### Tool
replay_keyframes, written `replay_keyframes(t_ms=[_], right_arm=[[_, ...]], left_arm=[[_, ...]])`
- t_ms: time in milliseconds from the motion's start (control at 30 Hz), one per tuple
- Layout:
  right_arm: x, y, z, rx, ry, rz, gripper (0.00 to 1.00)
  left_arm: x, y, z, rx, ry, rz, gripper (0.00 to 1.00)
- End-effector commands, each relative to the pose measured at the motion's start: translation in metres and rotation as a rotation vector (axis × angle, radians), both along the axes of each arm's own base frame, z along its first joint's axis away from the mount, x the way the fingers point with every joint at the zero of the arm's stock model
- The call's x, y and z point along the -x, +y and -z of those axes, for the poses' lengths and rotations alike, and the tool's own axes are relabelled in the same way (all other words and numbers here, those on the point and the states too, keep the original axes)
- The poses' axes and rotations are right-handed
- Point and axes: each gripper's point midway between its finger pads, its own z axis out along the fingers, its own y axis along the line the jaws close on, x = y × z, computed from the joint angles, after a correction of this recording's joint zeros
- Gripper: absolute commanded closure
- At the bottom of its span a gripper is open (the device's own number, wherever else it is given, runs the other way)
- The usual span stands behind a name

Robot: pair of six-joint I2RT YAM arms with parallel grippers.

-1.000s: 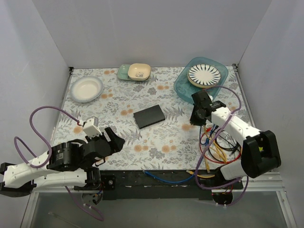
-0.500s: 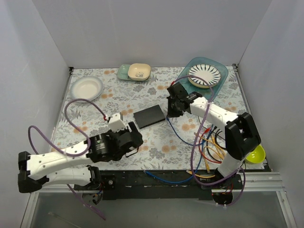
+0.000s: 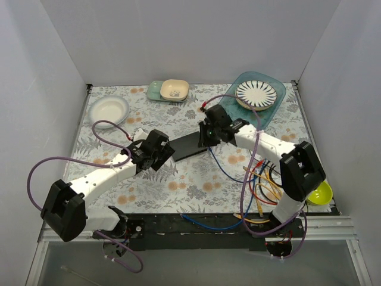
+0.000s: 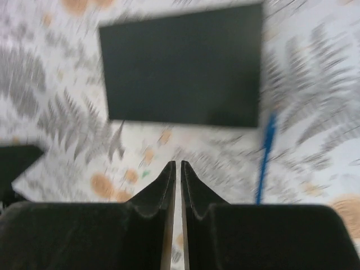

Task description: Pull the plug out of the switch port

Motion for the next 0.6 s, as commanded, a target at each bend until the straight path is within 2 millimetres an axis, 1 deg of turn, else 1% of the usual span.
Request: replay_keyframes(t_ms=[0,33,67,100,133,167,233,267,300,333,367,400,433,467,533,567], right_arm=[[0.068,0.021,0.016,-0.05,0.083,-0.144,0.86],[0.084,0.011,0.037,-0.022,0.137,-0.141,0.87],[0.09,0.007,0.044,-0.013,0.155,-0.131,0.87],[0.094,0.001,0.05,-0.001,0.158,-0.118,0.88],[0.099,-0.009,0.061,0.024,0.175,-0.095,0.89],[0.096,-0.018,0.066,0.041,0.179,-0.061,0.89],[0.087,-0.034,0.07,0.052,0.196,0.015,0.92],[0.073,-0.051,0.072,0.062,0.209,0.087,0.93],[0.062,-0.063,0.072,0.074,0.202,0.134,0.93],[0.051,-0.071,0.07,0.075,0.194,0.164,0.93],[0.031,-0.084,0.067,0.071,0.185,0.216,0.93],[0.018,-0.087,0.065,0.067,0.173,0.228,0.93],[0.01,-0.089,0.066,0.07,0.181,0.233,0.93],[-0.012,-0.087,0.064,0.073,0.176,0.232,0.93],[-0.021,-0.082,0.069,0.087,0.201,0.209,0.93],[-0.026,-0.078,0.079,0.094,0.221,0.203,0.93]], left_arm=[[-0.003,0.01,0.027,0.147,0.107,-0.051,0.4],[-0.003,0.014,0.03,0.165,0.124,-0.068,0.41],[-0.007,0.024,0.032,0.174,0.125,-0.093,0.42],[-0.006,0.028,0.033,0.174,0.112,-0.097,0.42],[-0.006,0.032,0.032,0.174,0.104,-0.105,0.42],[-0.007,0.037,0.033,0.174,0.101,-0.113,0.42],[-0.008,0.039,0.037,0.171,0.109,-0.112,0.42],[-0.008,0.039,0.039,0.165,0.117,-0.109,0.42],[-0.01,0.036,0.039,0.173,0.115,-0.101,0.42],[-0.009,0.033,0.043,0.18,0.131,-0.092,0.42],[-0.01,0.031,0.045,0.185,0.136,-0.091,0.42],[-0.012,0.029,0.044,0.191,0.134,-0.087,0.43],[-0.013,0.029,0.047,0.184,0.142,-0.092,0.43],[-0.015,0.03,0.048,0.179,0.146,-0.096,0.43],[-0.018,0.032,0.053,0.172,0.164,-0.111,0.43],[-0.018,0.032,0.06,0.172,0.19,-0.115,0.43]])
